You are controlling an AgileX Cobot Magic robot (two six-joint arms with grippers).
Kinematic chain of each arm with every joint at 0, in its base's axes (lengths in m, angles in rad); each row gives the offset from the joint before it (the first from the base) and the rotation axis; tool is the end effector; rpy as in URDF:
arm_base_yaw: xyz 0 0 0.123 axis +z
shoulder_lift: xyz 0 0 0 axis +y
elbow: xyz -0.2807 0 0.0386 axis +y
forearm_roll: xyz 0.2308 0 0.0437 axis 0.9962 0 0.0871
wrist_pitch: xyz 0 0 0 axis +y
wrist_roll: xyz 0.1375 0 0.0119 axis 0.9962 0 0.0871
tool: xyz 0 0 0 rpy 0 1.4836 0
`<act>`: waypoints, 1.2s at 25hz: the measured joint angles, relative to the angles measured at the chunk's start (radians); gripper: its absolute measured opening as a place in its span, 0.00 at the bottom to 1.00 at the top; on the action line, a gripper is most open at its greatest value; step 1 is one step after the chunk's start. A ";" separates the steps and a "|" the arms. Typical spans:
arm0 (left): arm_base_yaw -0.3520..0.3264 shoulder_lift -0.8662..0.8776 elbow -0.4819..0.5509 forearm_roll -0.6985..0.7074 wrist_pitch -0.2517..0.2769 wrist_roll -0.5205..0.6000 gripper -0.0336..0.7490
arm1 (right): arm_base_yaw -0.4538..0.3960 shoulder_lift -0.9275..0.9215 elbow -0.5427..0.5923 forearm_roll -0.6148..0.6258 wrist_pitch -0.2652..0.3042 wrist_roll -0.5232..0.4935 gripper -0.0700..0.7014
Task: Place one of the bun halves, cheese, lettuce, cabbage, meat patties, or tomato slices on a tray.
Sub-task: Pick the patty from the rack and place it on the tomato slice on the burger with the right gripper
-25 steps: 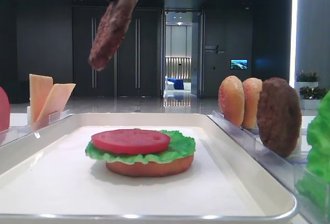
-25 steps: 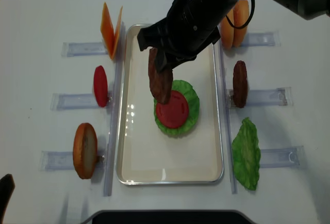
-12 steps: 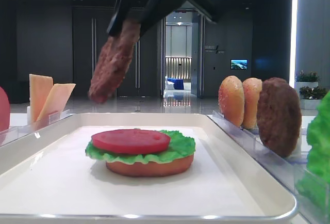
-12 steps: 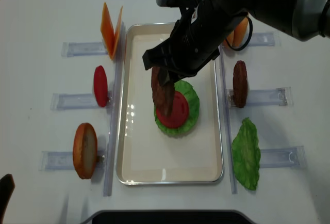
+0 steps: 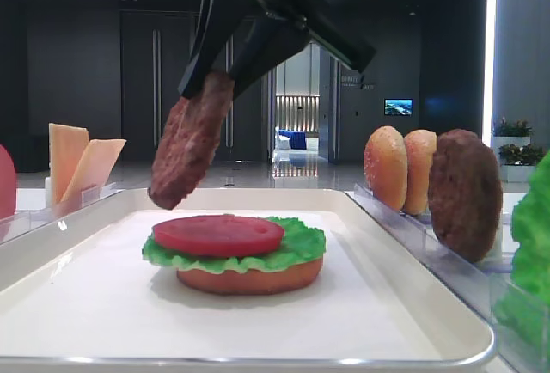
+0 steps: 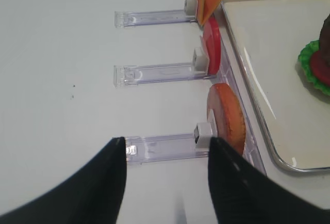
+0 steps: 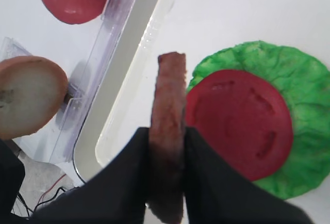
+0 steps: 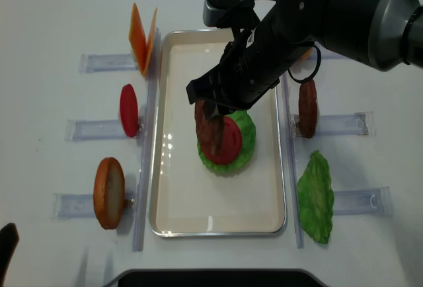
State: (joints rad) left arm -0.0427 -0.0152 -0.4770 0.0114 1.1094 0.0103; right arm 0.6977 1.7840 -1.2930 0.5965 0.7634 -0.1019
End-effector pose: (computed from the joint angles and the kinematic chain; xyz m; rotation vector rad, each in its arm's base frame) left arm 0.0206 0.0005 0.2350 0.0548 2.1000 -0.0057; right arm 0.2581 0.2864 0.2071 -0.6176 2.7230 0.8429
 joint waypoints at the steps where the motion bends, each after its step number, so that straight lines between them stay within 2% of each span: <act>1: 0.000 0.000 0.000 0.000 0.000 0.000 0.54 | 0.000 0.007 0.000 0.001 -0.001 -0.001 0.27; 19: 0.000 0.000 0.000 0.000 0.000 0.000 0.54 | -0.017 0.043 0.000 0.001 0.001 -0.056 0.27; 20: 0.000 0.000 0.000 0.000 0.000 0.000 0.54 | -0.027 0.043 0.000 -0.003 0.006 -0.060 0.31; 22: 0.000 0.000 0.000 0.000 0.000 0.000 0.54 | -0.054 0.043 0.000 -0.019 0.021 -0.078 0.44; 25: 0.000 0.000 0.000 0.000 0.000 0.000 0.54 | -0.096 0.043 0.000 -0.034 0.047 -0.103 0.73; 26: 0.000 0.000 0.000 0.000 0.000 0.000 0.54 | -0.102 0.043 0.000 -0.035 0.052 -0.108 0.79; 28: 0.000 0.000 0.000 0.000 0.000 0.000 0.54 | -0.105 0.043 0.000 -0.036 0.064 -0.121 0.87; 30: 0.000 0.000 0.000 0.000 0.000 0.000 0.54 | -0.105 0.043 -0.003 -0.040 0.083 -0.126 0.90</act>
State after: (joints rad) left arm -0.0427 -0.0152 -0.4770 0.0114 1.1094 0.0103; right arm 0.5931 1.8267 -1.2965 0.5563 0.8467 -0.2280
